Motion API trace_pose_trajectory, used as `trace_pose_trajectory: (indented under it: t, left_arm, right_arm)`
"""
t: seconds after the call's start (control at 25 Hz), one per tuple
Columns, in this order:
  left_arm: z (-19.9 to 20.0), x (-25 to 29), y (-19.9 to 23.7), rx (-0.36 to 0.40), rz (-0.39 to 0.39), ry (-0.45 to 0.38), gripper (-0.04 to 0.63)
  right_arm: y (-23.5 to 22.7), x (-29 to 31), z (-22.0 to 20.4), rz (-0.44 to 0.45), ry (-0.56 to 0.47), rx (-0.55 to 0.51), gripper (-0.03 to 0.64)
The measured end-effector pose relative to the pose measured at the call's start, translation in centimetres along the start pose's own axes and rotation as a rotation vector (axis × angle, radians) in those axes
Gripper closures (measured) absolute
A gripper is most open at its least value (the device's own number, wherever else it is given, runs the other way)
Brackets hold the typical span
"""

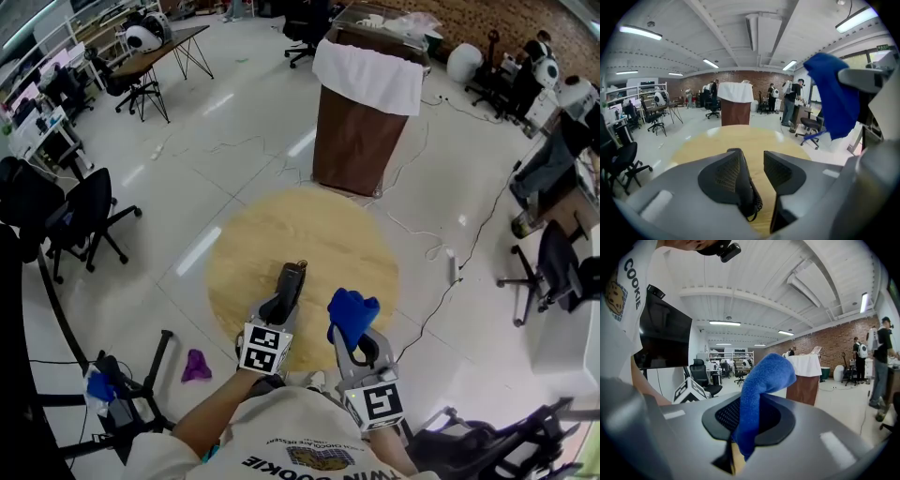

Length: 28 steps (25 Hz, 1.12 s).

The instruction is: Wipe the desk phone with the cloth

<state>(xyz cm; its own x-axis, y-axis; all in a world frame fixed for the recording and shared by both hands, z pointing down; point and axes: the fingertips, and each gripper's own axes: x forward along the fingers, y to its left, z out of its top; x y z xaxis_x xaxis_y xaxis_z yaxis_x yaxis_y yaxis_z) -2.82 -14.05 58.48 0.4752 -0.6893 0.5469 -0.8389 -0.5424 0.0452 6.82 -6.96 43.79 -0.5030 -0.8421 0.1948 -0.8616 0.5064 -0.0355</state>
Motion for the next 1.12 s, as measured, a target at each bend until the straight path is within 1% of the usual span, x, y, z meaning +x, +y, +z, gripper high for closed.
trace_pose_trajectory:
  t: [0.08, 0.16, 0.32, 0.44, 0.52, 0.64, 0.8, 0.84, 0.96, 1.12]
  left_arm:
    - [-1.4, 1.1, 0.7, 0.032, 0.004, 0.074, 0.411]
    - [-2.5, 2.1, 1.2, 0.060, 0.007, 0.130, 0.388]
    - [-4.3, 4.4, 2.2, 0.072, -0.003, 0.251, 0.326]
    - [-5.6, 5.8, 2.5, 0.093, -0.018, 0.357, 0.314]
    - [-6.4, 6.4, 3.0, 0.109, -0.017, 0.410, 0.311]
    - [-7.0, 7.2, 3.4, 0.099, -0.004, 0.469, 0.298]
    - [-8.3, 8.3, 3.2, 0.034, 0.008, 0.554, 0.298]
    - [-8.4, 8.5, 3.3, 0.031, 0.016, 0.570, 0.298]
    - [-8.2, 8.8, 3.8, 0.044, 0.047, 0.580, 0.298]
    - [-8.7, 9.1, 4.0, 0.000, 0.048, 0.602, 0.305]
  right_arm:
    - [0.1, 0.1, -0.1, -0.008, 0.001, 0.001, 0.558]
    - [0.1, 0.2, -0.1, -0.017, -0.001, 0.006, 0.558]
    - [0.5, 0.6, -0.5, -0.018, 0.004, 0.016, 0.558]
    - [0.8, 0.6, -0.7, -0.018, 0.008, 0.024, 0.558]
    - [0.9, 0.6, -0.7, -0.021, 0.006, 0.029, 0.558]
    - [0.7, 0.4, -1.0, -0.032, 0.013, 0.034, 0.558]
    - [0.2, 0.0, -1.1, -0.046, 0.010, 0.036, 0.558]
    - [0.0, -0.2, -1.1, -0.051, 0.009, 0.037, 0.558]
    - [-0.6, -0.6, -1.4, -0.067, 0.010, 0.041, 0.558]
    - [-1.1, -0.8, -1.5, -0.075, 0.012, 0.049, 0.558]
